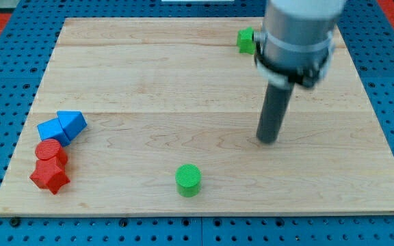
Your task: Slide the green circle to the left side of the green star
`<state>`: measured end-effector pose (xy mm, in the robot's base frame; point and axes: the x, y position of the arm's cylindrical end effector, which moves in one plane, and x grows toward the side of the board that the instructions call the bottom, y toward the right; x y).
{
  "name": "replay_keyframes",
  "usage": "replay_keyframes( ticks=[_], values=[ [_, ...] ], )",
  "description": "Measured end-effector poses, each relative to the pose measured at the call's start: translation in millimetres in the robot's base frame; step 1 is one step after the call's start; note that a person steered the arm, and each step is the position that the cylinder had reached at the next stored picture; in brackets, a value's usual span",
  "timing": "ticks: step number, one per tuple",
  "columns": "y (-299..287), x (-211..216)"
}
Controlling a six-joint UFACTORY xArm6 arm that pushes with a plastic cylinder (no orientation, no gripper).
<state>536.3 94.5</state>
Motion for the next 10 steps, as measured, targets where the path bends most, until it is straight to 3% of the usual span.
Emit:
replay_keyframes(
  ticks=[1, 2, 4, 6, 7, 9, 10],
  values=[
    [-40.1, 58.0],
    [-114.0, 58.1],
    [-187.4, -5.1],
    [-249.4, 8.8],
    [-232.4, -40.8],
    [-142.2, -134.7],
    [-151.7, -161.2]
  ],
)
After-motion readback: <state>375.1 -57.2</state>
